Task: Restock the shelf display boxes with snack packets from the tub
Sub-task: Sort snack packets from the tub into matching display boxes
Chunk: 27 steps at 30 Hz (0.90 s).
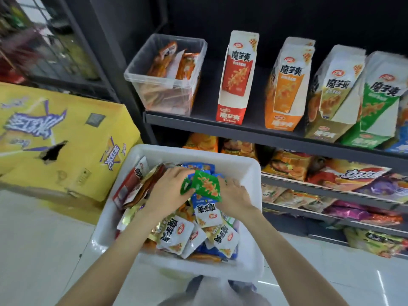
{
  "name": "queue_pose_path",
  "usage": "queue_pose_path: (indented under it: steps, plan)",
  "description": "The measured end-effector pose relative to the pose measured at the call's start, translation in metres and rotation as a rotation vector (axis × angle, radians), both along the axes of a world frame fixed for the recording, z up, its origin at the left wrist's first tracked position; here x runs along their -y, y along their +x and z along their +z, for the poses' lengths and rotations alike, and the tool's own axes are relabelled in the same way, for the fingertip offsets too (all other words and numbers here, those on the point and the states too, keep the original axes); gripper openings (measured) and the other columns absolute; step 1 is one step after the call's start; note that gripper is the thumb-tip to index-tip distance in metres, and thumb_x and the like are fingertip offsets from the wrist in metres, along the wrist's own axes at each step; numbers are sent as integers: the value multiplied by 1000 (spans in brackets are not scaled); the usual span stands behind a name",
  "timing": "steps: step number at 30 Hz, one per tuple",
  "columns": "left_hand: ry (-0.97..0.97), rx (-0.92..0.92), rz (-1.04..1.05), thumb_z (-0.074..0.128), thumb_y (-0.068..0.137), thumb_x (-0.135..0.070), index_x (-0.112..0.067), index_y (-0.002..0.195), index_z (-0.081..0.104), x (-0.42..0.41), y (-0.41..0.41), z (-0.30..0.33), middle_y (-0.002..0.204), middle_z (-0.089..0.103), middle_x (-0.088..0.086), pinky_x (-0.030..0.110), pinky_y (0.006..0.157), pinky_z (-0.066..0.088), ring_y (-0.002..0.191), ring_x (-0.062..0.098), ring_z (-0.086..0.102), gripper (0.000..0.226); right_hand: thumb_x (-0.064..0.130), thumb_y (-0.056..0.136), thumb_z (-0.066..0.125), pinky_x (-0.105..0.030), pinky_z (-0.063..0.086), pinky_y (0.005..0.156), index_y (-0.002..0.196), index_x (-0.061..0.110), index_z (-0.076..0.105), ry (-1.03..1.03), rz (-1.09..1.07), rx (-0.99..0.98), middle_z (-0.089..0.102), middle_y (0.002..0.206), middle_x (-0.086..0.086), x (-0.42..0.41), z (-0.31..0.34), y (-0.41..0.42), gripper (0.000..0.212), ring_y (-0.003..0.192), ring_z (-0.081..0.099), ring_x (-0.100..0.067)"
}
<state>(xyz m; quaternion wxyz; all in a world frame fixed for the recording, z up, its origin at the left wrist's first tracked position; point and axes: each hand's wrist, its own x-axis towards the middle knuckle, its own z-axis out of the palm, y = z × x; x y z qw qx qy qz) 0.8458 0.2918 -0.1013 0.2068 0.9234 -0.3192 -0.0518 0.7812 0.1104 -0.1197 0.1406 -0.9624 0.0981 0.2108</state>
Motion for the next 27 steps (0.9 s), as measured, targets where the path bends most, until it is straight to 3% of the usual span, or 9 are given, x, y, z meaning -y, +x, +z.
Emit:
queue_pose_path:
  steps: [4, 7, 12, 14, 16, 18, 20, 23, 27]
  plan:
    - [113, -25, -148, 62, 87, -41, -21, 142, 37, 28, 15, -5, 141, 41, -2, 28, 105, 29, 131, 18, 35, 63, 27, 79, 64, -39, 37, 100, 141, 14, 30, -15, -33, 40, 48, 133, -7, 2, -12, 2, 72, 123, 45, -29]
    - [250, -31, -272, 61, 86, -48, -21, 145, 34, 41, 22, 0, 143, 43, -2, 31, 108, 26, 132, 18, 37, 70, 19, 73, 68, -40, 36, 101, 126, 14, 50, -193, 63, 320, 57, 118, -4, 2, -5, -8, 57, 111, 53, -28]
    - [-11, -338, -230, 70, 84, -30, -26, 108, 65, 36, 28, 21, 106, 66, -9, 23, 78, 43, 90, 6, 60, 24, 37, 53, 88, -59, 32, 106, 126, 22, 53, -299, 112, 619, 55, 129, -4, 19, 28, -37, 82, 126, 40, -26]
    - [-143, -403, -202, 70, 84, -26, -27, 100, 68, 32, 27, 29, 99, 67, -11, 17, 71, 44, 81, 3, 60, 15, 51, 63, 82, -56, 27, 111, 139, 27, 39, -118, -1, 693, 35, 149, -4, 31, 44, -55, 90, 139, 24, -24]
    - [-259, -442, -179, 71, 84, -25, -31, 96, 68, 31, 19, 40, 95, 67, -16, 11, 67, 43, 76, -1, 61, 13, 50, 76, 72, -35, 29, 110, 146, 32, 27, 190, -234, 660, 24, 152, 7, 38, 71, -70, 85, 138, 26, -12]
    - [-327, -447, -191, 70, 84, -23, -35, 91, 66, 37, 9, 54, 88, 65, -24, 7, 65, 43, 76, -5, 61, 15, 44, 81, 68, -20, 44, 94, 144, 33, 28, 434, -481, 627, 40, 133, 23, 44, 91, -80, 76, 110, 49, 2]
    - [-354, -434, -234, 70, 84, -21, -39, 88, 64, 49, -1, 67, 85, 65, -26, 7, 67, 43, 78, -6, 61, 20, 33, 83, 69, -29, 56, 83, 131, 32, 45, 634, -627, 641, 58, 112, 24, 55, 103, -86, 54, 92, 62, 2]
    - [-369, -379, -327, 70, 84, -18, -39, 89, 66, 78, -16, 85, 86, 67, -21, 9, 70, 45, 81, -1, 62, 22, 21, 87, 67, -38, 59, 70, 101, 28, 65, 702, -614, 702, 73, 92, 11, 74, 114, -100, 16, 84, 69, -9]
    - [-487, -193, -386, 69, 85, -18, -23, 99, 71, 131, -37, 107, 91, 64, -24, 10, 74, 47, 88, -2, 61, 15, 11, 88, 64, -17, 53, 62, 88, 25, 68, 750, -632, 871, 72, 80, 14, 110, 135, -126, 15, 72, 68, -5]
